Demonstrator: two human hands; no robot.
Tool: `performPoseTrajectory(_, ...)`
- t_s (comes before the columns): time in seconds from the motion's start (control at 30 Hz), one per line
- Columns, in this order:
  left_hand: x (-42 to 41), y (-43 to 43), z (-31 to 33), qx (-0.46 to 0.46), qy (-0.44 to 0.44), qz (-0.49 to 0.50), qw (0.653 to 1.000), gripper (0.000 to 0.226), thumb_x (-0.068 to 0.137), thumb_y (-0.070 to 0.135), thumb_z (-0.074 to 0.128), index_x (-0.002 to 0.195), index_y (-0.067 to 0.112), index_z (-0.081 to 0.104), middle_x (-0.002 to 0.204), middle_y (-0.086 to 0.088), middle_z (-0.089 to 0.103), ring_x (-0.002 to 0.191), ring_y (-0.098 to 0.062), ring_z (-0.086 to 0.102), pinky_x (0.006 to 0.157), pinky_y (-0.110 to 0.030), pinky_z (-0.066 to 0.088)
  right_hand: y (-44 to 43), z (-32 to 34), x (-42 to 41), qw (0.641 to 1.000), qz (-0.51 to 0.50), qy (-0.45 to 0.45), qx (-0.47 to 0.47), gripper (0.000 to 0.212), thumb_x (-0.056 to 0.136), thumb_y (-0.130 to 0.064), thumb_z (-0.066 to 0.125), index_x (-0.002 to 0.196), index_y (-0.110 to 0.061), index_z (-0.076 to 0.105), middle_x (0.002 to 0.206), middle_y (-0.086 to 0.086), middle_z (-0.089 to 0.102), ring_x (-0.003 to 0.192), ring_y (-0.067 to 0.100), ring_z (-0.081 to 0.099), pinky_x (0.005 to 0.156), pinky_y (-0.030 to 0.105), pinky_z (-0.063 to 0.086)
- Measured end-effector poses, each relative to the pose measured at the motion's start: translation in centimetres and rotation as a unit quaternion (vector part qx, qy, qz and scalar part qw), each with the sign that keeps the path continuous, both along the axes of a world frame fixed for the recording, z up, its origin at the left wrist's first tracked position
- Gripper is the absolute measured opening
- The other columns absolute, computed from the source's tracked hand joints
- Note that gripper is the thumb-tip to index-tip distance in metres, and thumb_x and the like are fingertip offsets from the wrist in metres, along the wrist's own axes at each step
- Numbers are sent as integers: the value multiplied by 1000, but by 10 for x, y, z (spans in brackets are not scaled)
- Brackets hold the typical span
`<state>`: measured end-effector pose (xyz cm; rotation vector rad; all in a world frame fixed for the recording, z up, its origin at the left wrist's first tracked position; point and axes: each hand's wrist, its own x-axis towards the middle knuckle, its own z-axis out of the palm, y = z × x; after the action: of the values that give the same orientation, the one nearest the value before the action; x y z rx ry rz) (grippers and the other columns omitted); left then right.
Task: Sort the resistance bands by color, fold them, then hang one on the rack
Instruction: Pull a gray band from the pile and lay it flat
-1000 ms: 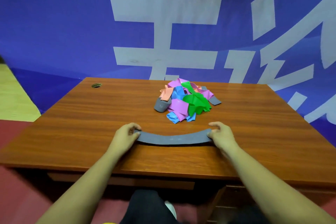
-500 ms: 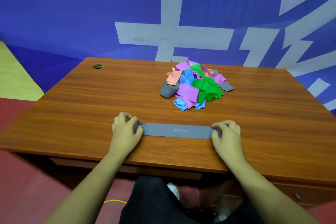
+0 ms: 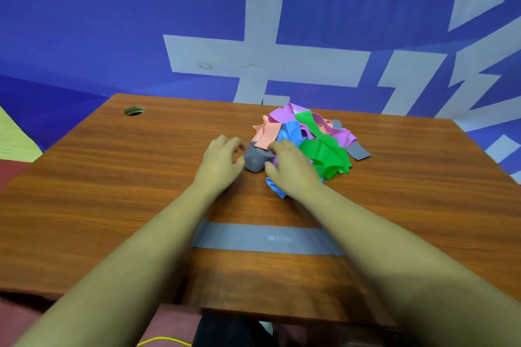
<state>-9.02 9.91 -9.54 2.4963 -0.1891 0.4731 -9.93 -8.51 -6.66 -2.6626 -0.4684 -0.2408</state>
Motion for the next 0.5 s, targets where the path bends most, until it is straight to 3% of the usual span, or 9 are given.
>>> performPoseTrajectory(0.1,27,0,-5,-21,-1,-8,1000,37,85,12,64,120,24,65,100,-3,48,103,-27,50,98,-36,41,8,-10,21,1000,-3,24,-16,32,89,-21,57,116,-5,59,116,16,55,107,34,55,89,42,46)
performPoseTrajectory(0.2,45,1,-11,24,56,-53,997,42,88,15,65,127,31,64,108,-5,46,108,-26,43,102,-31,33,7,-23,36,999,-6,36,-38,24,90,-21,60,107,-6,64,112,15,55,104,33,57,89,42,47)
performPoseTrajectory(0.3,51,4,-17,54,79,-83,992,31,87,19,67,116,31,68,112,-3,45,109,-24,39,105,-35,34,2,-32,40,999,-2,32,-36,17,92,-19,59,105,-9,64,112,10,54,105,29,54,88,42,47)
performPoseTrajectory(0.5,37,11,2,1,-29,-93,995,15,86,14,69,100,19,67,112,2,48,110,-20,43,101,-32,36,-3,3,33,993,86,-72,-40,14,93,-17,53,103,-13,62,108,5,60,103,26,49,86,40,44)
